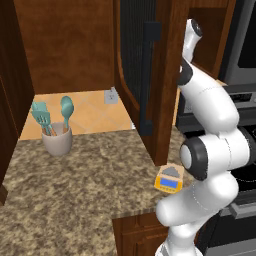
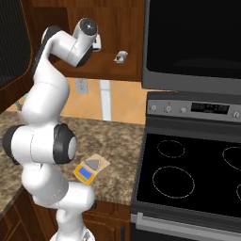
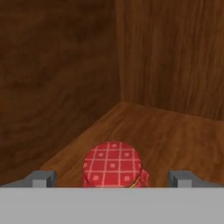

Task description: Pick the jam and place it on the digital scale for weighing, and close the cabinet.

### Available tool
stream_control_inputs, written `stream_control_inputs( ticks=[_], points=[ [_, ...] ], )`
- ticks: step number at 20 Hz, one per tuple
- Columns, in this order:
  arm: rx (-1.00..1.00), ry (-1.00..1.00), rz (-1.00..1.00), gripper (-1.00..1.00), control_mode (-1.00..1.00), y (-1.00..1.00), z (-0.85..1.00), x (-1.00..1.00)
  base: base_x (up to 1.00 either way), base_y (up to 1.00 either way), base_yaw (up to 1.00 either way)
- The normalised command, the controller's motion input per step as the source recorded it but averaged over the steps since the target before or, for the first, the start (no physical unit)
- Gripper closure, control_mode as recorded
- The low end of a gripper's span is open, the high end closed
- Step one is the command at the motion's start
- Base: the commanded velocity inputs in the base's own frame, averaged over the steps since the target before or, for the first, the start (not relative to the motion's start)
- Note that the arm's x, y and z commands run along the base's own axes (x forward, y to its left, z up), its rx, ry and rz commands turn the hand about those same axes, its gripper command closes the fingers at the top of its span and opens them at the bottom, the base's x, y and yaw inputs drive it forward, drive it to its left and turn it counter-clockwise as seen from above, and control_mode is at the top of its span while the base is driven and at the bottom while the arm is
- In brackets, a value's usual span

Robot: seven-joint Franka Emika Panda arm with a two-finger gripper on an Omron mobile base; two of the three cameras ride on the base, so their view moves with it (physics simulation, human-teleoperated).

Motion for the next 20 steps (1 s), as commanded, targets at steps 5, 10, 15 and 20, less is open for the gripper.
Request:
stream_control_inputs(
  ticks=[5, 10, 15, 20],
  points=[
    [0.0, 0.0, 0.02, -1.0, -1.0, 0.08, -0.06, 0.14, 0.0, 0.0, 0.0],
    [0.0, 0.0, 0.02, -1.0, -1.0, 0.07, -0.12, 0.14, 0.0, 0.0, 0.0],
    [0.0, 0.02, 0.02, 1.0, -1.0, 0.13, -0.24, 0.1, 0.0, 0.0, 0.0],
    [0.0, 0.01, 0.03, 1.0, -1.0, 0.03, -0.25, 0.03, 0.0, 0.0, 0.0]
  ],
)
